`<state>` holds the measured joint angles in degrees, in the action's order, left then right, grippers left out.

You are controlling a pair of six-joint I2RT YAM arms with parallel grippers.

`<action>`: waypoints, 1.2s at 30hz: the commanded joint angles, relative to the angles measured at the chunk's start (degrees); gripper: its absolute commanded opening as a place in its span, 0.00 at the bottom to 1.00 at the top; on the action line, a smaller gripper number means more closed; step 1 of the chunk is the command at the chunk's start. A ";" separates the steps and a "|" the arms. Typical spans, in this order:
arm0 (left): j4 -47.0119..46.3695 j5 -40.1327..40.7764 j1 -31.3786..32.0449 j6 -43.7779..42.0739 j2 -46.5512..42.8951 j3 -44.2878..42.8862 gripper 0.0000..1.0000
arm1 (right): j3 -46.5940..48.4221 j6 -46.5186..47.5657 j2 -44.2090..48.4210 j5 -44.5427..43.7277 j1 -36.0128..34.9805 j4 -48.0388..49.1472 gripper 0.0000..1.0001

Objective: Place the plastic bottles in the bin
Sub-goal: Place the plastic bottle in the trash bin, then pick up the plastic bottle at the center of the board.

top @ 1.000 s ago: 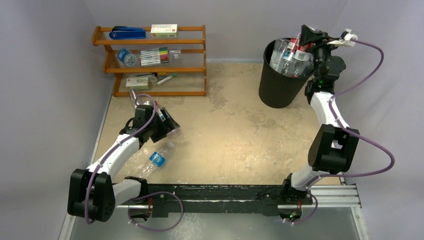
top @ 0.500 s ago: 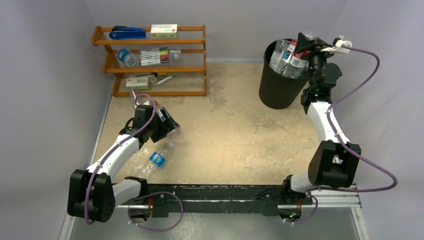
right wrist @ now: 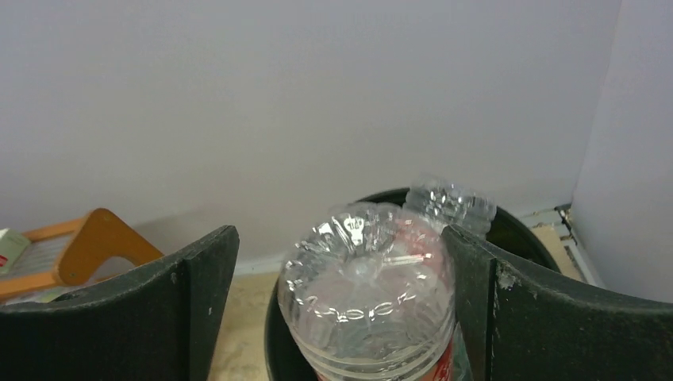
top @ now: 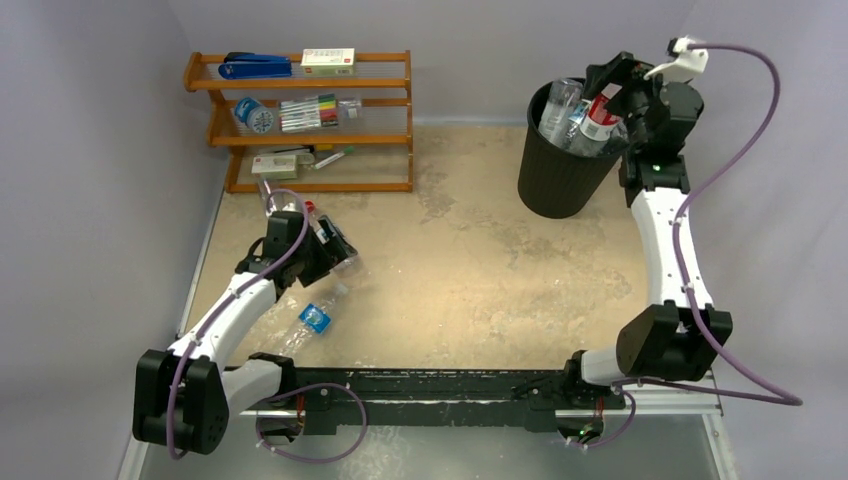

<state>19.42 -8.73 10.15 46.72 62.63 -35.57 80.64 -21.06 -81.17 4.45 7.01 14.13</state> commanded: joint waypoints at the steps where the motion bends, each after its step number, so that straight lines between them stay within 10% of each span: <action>1: 1.14 2.14 0.13 -0.84 -1.46 -3.03 0.87 | 8.84 2.47 2.65 -0.52 -0.20 -11.68 1.00; 16: 3.44 8.81 0.13 1.79 1.78 -7.78 0.92 | 13.61 4.96 6.70 9.54 -0.72 -23.72 1.00; 36: -6.00 12.98 0.13 5.95 17.97 -8.72 0.92 | 7.04 4.95 4.05 15.45 -23.71 -21.18 1.00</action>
<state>18.59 3.27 10.15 51.09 78.46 -42.65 89.49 -15.86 -76.88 17.74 -13.82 -10.57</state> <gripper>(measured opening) 0.927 0.998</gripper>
